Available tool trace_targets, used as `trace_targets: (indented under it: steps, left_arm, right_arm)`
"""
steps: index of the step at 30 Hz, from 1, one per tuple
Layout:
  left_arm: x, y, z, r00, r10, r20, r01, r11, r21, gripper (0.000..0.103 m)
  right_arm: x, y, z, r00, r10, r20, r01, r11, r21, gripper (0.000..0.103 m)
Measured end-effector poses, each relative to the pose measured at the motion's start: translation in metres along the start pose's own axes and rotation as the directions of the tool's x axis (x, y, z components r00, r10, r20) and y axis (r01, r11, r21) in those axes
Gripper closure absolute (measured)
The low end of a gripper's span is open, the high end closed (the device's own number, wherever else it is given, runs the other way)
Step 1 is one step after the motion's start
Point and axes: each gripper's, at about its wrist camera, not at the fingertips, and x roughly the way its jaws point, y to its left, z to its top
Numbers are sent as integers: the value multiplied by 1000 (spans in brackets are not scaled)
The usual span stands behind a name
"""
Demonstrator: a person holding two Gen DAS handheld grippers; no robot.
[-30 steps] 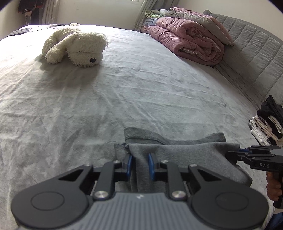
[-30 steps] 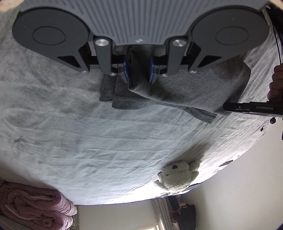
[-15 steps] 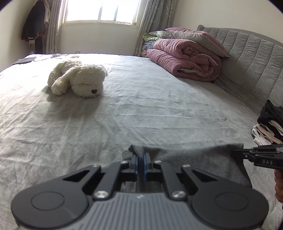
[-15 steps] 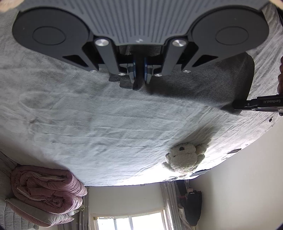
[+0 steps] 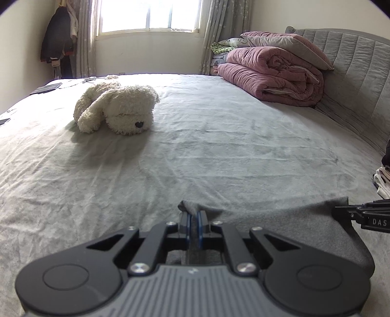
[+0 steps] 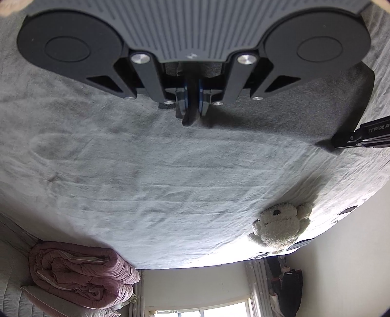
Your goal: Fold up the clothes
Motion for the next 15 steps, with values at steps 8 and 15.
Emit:
trace_targets:
  steps: [8,15]
  left_arm:
    - [10,-3,-6,998,50,-40,-50,999,14,97]
    - [5,-5,-7,998,59,2,-59,998,-13,97]
  right_arm:
    - [-5,2,0,999,-7,47,4,999,45,95]
    - [-2,0,-3,998,-19,63,15,998,64,96]
